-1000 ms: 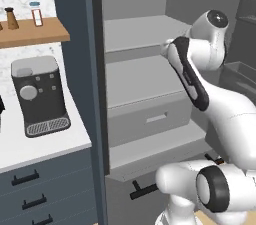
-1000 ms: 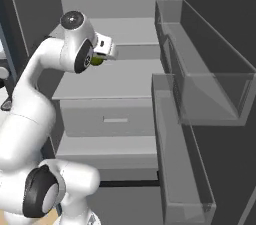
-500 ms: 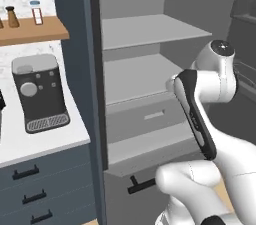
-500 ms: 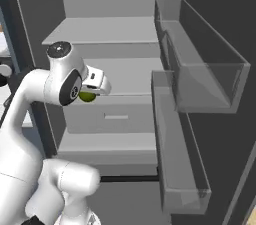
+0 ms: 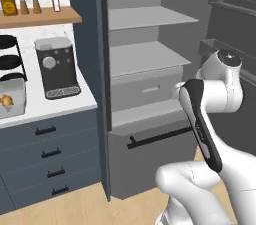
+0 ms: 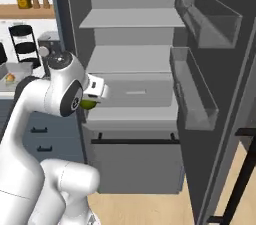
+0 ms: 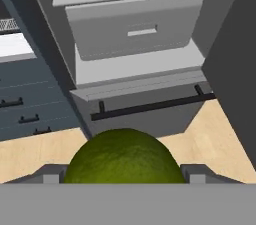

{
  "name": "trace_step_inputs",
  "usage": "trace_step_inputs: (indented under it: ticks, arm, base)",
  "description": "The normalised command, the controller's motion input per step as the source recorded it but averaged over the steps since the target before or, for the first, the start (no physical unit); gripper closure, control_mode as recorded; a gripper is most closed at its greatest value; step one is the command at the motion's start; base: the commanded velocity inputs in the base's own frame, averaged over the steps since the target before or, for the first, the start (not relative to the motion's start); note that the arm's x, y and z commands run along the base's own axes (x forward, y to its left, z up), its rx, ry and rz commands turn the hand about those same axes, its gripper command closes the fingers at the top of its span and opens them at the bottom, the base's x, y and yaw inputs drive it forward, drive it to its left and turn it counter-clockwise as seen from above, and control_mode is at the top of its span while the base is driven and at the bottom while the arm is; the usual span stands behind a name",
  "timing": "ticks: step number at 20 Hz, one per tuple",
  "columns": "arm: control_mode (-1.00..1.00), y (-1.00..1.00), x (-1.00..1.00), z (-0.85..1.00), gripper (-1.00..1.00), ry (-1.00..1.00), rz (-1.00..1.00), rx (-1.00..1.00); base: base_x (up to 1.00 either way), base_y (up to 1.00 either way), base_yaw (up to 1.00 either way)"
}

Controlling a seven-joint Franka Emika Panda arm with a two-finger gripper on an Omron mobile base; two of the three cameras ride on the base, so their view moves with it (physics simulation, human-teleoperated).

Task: Place one lime and one chicken drumstick in each tupperware on the nearby counter, to pack two identical lunches.

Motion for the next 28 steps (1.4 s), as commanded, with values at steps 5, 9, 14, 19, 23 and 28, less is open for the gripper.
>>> trace_step_inputs:
  ticks: [5,9,14,19,23,28]
  arm:
    - [1.0,0.0,0.0,0.0,1.0,0.0,0.0,0.0]
    - [1.0,0.0,0.0,0.0,1.0,0.0,0.0,0.0]
    - [1.0,0.0,0.0,0.0,1.0,0.0,0.0,0.0]
    - [1.0,0.0,0.0,0.0,1.0,0.0,0.0,0.0]
    - [1.0,0.0,0.0,0.0,1.0,0.0,0.0,0.0]
    - [-1.0,0.32,0.07,-0.28,1.0,0.04,0.0,-0.05]
  base:
    - [0.09,1.0,0.01]
    - [0.59,1.0,0.0]
    - [0.79,1.0,0.0]
    - [0.88,1.0,0.0]
    - [0.85,1.0,-0.02]
    - [0.39,0.6,-0.02]
